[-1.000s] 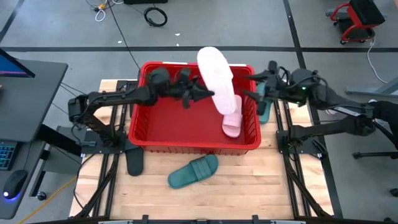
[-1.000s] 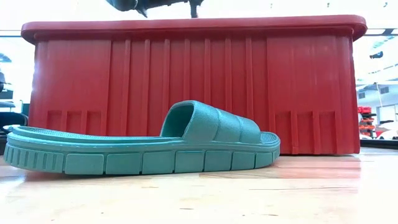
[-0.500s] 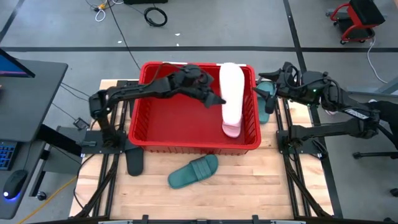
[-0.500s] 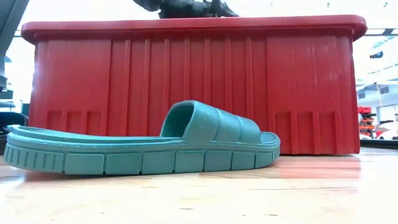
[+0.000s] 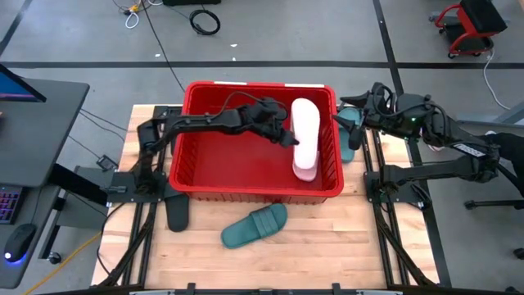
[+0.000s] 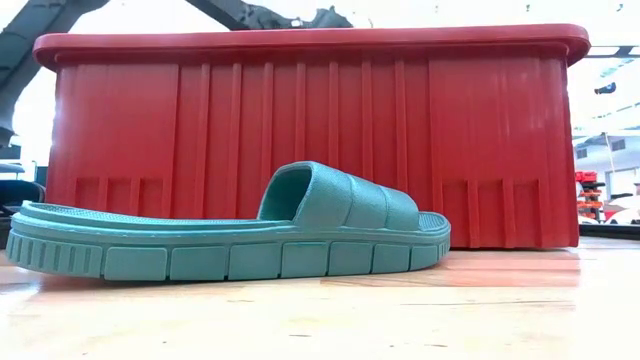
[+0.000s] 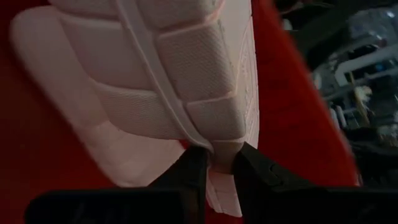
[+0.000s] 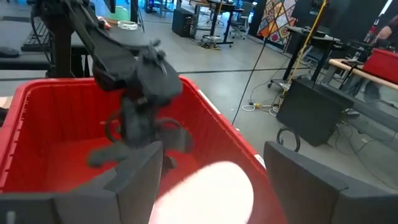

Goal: Pick and place slides into bin
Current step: Put the pink slide in the red bin, then put the top green slide in the red bin

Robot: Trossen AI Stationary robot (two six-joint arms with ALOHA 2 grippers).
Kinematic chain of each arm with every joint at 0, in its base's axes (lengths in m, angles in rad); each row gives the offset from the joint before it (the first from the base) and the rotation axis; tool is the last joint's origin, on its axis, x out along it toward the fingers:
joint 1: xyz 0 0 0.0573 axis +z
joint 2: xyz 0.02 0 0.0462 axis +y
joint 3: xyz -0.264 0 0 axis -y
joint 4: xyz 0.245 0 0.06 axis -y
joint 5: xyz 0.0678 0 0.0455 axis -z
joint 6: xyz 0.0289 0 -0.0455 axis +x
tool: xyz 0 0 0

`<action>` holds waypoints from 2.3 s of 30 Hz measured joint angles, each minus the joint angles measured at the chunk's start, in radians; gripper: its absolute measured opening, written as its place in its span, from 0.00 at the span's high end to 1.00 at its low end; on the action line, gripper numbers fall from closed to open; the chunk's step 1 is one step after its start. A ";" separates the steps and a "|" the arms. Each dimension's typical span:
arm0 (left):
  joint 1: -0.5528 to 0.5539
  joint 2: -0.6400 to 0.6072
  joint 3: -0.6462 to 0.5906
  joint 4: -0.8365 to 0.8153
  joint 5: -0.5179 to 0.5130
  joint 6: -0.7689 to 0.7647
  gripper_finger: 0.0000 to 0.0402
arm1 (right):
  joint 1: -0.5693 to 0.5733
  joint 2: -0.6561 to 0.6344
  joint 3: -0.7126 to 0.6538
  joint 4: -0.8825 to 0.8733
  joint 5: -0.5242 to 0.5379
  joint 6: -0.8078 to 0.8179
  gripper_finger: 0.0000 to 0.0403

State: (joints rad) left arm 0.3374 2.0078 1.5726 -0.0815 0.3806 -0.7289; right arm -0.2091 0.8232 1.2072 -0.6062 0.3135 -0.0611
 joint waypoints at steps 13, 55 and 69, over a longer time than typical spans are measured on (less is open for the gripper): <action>0.030 0.107 0.025 0.050 0.101 -0.054 0.85 | 0.003 0.014 0.000 0.001 0.000 0.015 0.29; 0.017 0.331 0.383 -0.351 -0.021 0.059 0.36 | 0.011 0.116 0.000 0.001 -0.031 0.071 0.36; 0.017 0.322 0.438 -0.371 0.074 0.060 0.39 | 0.007 0.138 0.000 -0.012 0.008 0.192 0.36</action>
State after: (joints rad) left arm 0.3542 2.3302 2.0102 -0.4523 0.4543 -0.6689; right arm -0.2025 0.9607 1.2068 -0.6180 0.3219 0.1307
